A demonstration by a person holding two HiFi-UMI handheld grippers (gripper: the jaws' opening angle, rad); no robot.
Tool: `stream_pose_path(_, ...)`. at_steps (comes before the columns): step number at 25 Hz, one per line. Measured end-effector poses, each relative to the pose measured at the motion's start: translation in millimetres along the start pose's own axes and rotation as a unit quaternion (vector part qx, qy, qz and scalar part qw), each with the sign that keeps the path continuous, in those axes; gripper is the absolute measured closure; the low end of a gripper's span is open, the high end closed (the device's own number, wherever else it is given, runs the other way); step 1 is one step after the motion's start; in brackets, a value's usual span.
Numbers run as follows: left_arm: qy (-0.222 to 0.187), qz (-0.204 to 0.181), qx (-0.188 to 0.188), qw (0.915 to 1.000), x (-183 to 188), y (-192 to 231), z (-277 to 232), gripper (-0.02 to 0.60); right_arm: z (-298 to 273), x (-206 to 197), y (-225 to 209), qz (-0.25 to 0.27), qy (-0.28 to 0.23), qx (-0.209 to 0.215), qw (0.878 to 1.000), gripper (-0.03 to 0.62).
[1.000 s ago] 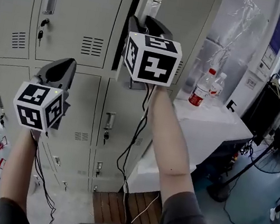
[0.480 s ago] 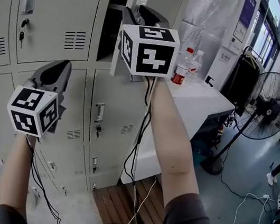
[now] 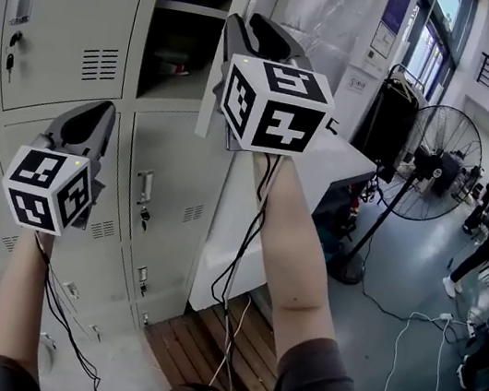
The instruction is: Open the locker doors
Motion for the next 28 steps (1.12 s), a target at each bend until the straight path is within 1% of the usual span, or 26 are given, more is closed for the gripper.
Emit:
stream_pose_path(3,-0.007,-0.005,-0.019,0.9998,4.3,-11.4,-5.2,0.572,10.1,1.8,-5.1,0.009,0.0,-0.007,1.0,0.509)
stream_pose_path(6,-0.014,-0.012,-0.035,0.9992,9.0,-22.5,-11.1,0.572,19.0,2.4,-12.4,0.015,0.0,-0.014,1.0,0.521)
stream_pose_path(12,-0.021,-0.014,-0.062,0.9977,11.0,-41.4,-28.9,0.572,38.6,1.1,-37.2,0.013,-0.004,-0.027,1.0,0.526)
stream_pose_path(16,-0.027,-0.007,-0.084,0.9961,13.0,-53.8,-41.8,0.573,51.4,-0.3,-58.3,-0.006,-0.011,-0.033,0.999,0.53)
stream_pose_path(20,-0.033,-0.009,-0.097,0.9947,16.0,-69.0,-54.5,0.572,64.0,-3.8,-83.3,-0.016,-0.021,-0.042,0.999,0.531)
stream_pose_path(23,-0.037,-0.007,-0.108,0.9935,16.4,-81.6,-64.3,0.572,72.4,-8.6,-103.8,-0.038,-0.032,-0.031,0.998,0.533)
stream_pose_path(26,-0.04,-0.003,-0.118,0.9922,15.0,-91.2,-74.3,0.573,76.5,-15.0,-120.7,-0.07,-0.046,0.001,0.997,0.533)
stream_pose_path(28,-0.041,-0.001,-0.122,0.9917,13.0,-96.1,-80.8,0.572,77.3,-18.6,-130.4,-0.084,-0.05,0.012,0.995,0.533)
Point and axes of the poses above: the fingertips, and each gripper's own axes: z backward along the fingers, y to its left, x out of its top, the point moved 4 cm from there along z, backward along the fingers, and after that the axes turned 7 degrees about y, right-handed, at the moved point
